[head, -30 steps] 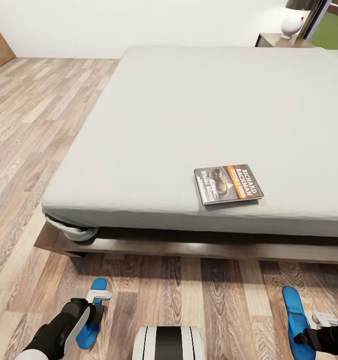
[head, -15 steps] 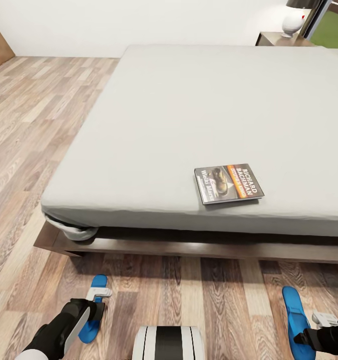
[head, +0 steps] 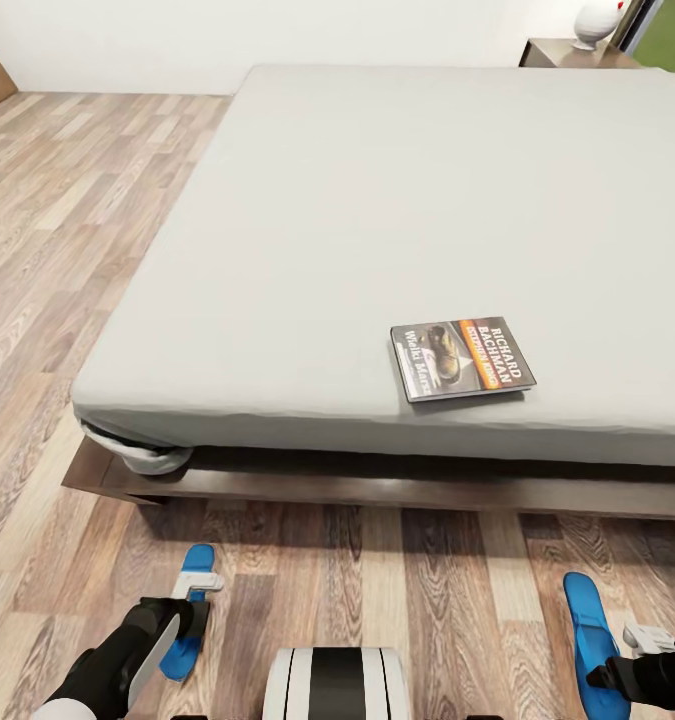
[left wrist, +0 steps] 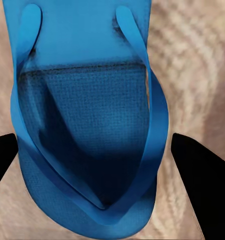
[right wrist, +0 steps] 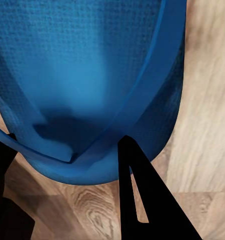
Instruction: In the bedroom, move the book from the bed onto either nightstand, and place the two sandals side by side next to the bed.
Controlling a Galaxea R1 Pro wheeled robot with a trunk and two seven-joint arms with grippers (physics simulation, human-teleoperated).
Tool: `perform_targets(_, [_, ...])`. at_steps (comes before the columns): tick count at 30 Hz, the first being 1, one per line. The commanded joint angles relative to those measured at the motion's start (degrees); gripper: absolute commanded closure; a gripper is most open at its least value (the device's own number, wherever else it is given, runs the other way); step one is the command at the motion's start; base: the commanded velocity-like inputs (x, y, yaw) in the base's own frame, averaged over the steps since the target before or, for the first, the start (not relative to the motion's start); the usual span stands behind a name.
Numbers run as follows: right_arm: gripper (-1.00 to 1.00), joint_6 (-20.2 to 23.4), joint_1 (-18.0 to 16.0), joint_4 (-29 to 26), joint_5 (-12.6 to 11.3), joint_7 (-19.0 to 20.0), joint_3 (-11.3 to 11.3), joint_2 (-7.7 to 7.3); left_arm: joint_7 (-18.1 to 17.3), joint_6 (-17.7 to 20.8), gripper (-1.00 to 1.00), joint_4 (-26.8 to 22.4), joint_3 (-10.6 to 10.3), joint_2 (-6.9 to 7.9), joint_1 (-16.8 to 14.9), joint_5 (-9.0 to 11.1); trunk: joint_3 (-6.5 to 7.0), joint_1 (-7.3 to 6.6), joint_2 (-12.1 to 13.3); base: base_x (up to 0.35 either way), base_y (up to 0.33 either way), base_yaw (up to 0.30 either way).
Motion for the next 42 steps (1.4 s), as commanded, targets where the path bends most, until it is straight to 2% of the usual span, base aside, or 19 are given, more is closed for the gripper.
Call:
perform_targets(1, [1.00,0.22,-0.04,-0.05,-0.20,0.02,0.24,-0.06,0.48,-0.29,1.00,-0.09,-0.40,0.08,-0.01,0.60,-0.04,-0.01,-0.02,0.000,0.000,0.000])
perform_targets(3, [1.00,0.21,-0.04,-0.05,-0.20,0.02,0.24,-0.06,0.48,-0.52,1.00,-0.09,-0.40,0.08,-0.01,0.59,-0.04,-0.01,-0.02,0.000,0.000,0.000])
perform_targets(7, [1.00,0.19,-0.04,-0.05,-0.20,0.02,0.24,-0.05,0.48,-0.62,1.00,-0.09,-0.40,0.08,-0.01,0.61,-0.92,0.09,-0.07,0.000,0.000,0.000])
perform_targets(19, [1.00,0.23,-0.04,-0.05,-0.20,0.02,0.24,-0.06,0.48,-0.67,1.00,-0.09,-0.42,0.08,-0.01,0.59,-0.92,0.09,-0.07,0.000,0.000,0.000])
perform_targets(21, [1.00,0.21,-0.04,-0.05,-0.20,0.02,0.24,-0.06,0.48,-0.68,1.00,-0.09,-0.43,0.08,-0.01,0.60,-1.37,0.15,-0.10,0.000,0.000,0.000])
perform_targets(32, [1.00,0.20,-0.04,-0.05,-0.20,0.02,0.24,-0.06,0.48,-0.70,1.00,-0.09,-0.43,0.08,-0.01,0.58,-1.37,0.15,-0.10,0.000,0.000,0.000])
perform_targets(35, [1.00,0.21,-0.04,-0.05,-0.20,0.02,0.24,-0.06,0.48,-0.67,1.00,-0.09,-0.43,0.08,-0.01,0.57,-2.03,0.22,-0.14,0.000,0.000,0.000])
perform_targets(42, [1.00,0.21,-0.04,-0.05,-0.20,0.02,0.24,-0.06,0.48,-0.66,1.00,-0.09,-0.43,0.08,-0.01,0.57,-2.03,0.22,-0.14,0.000,0.000,0.000])
